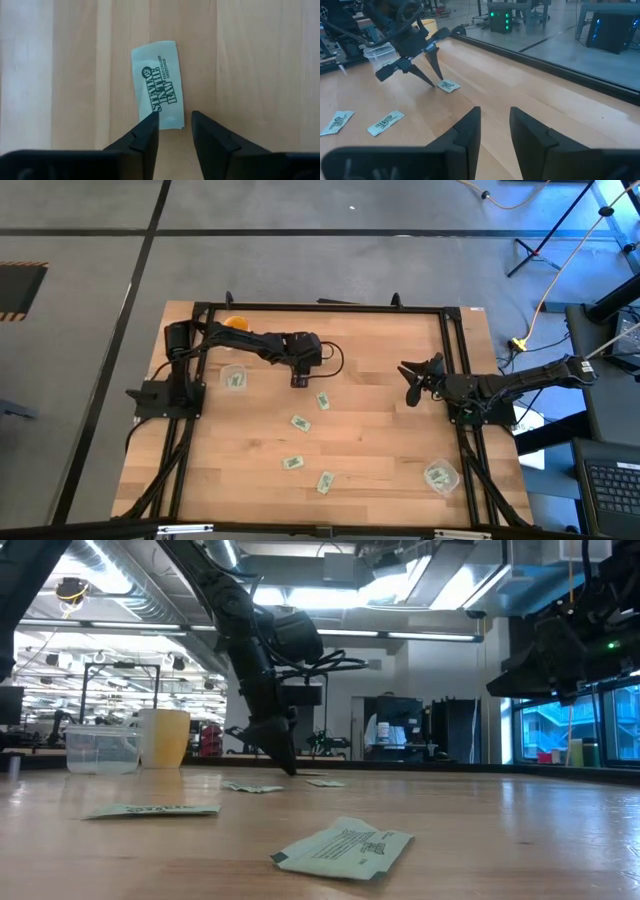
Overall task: Pick and place items into bin
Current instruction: Put the green stevia packet into the top transparent bin
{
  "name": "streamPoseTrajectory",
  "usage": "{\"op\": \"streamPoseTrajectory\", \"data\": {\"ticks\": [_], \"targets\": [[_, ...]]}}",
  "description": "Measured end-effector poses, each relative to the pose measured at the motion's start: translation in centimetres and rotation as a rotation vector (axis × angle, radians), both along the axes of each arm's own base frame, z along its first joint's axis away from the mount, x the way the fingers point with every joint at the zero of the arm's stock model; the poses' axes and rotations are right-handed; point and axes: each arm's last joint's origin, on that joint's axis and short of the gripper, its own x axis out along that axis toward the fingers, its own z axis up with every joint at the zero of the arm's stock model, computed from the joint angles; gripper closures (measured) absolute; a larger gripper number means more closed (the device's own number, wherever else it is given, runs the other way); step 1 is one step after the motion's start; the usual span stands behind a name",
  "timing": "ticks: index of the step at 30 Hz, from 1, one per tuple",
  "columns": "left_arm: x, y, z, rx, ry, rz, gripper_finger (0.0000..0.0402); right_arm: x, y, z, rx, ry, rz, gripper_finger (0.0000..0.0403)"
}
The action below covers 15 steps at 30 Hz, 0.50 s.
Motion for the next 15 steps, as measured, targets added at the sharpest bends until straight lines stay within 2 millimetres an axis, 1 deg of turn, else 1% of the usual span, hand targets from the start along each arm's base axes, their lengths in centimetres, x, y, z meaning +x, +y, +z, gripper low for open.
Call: {"op": "streamPoseTrajectory", "data": {"ticks": [5,8,11,15], "targets": [[-0.01,-0.01,-0.04,-0.028,-0.008,-0.007,0.0323,0.0,0.0,0.0,0.0,0.0,0.0,0.0297],[-0.03,0.03,-0.07,-0.034,-0.011,0.003,0.0334,0.0,0.0,0.0,0.0,0.0,0.0,0.0297],[-0.15,0.33,-0.08,-0.071,-0.026,0.039,0.0333,0.0,0.0,0.0,0.0,0.0,0.0,0.0297],[0.11,0.92,-0.06,-0.117,-0.034,0.068,0.0319,0.0,0.0,0.0,0.0,0.0,0.0,0.0297]]}}
